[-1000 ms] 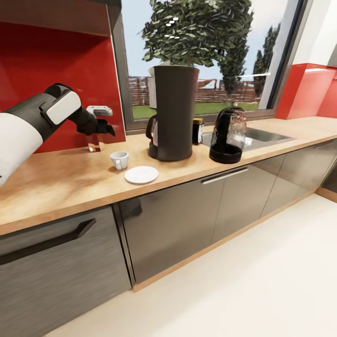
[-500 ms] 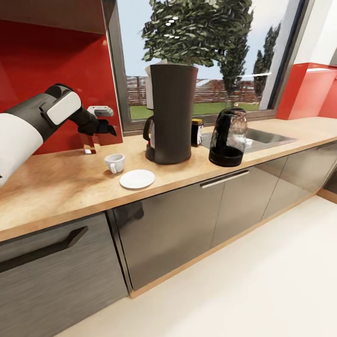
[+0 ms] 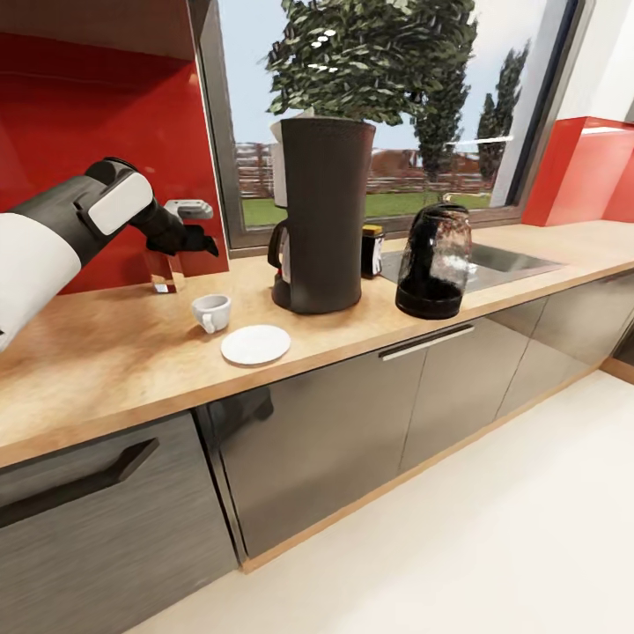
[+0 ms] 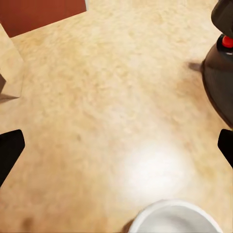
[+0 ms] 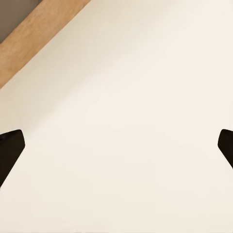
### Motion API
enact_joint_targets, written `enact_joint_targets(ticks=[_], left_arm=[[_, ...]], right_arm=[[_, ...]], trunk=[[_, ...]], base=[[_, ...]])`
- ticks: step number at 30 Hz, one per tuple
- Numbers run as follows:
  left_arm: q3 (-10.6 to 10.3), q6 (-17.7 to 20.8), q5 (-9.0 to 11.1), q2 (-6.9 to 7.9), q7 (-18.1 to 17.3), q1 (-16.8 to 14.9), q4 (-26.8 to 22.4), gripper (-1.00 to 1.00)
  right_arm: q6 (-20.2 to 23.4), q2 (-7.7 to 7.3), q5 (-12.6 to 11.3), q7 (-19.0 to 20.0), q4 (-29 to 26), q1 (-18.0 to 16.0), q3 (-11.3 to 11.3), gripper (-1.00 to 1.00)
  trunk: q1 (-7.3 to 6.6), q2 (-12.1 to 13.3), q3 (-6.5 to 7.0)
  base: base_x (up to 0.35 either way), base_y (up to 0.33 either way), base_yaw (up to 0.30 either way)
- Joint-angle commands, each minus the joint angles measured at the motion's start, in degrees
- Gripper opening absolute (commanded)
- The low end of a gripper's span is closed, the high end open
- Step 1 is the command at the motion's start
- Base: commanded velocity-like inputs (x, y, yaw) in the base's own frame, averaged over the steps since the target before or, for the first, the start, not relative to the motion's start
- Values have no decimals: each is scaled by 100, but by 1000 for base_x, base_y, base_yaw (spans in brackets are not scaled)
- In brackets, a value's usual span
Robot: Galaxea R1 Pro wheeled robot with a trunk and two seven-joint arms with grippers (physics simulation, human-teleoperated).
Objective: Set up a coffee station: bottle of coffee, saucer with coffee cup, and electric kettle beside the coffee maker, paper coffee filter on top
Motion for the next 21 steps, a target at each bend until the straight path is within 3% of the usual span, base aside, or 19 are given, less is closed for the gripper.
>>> enact_joint_targets(ticks=[1, 21], left_arm=[[-33, 9, 63, 8, 53, -6, -15, 100], [-21, 9, 69, 8, 53, 2, -15, 100]], right_arm=[[-42, -2, -29, 9, 9, -7, 48, 100], [-42, 1, -30, 9, 9, -6, 48, 100]], trunk=[[0, -2, -9], [0, -2, -132]], base=[[28, 0, 0], [4, 0, 0]])
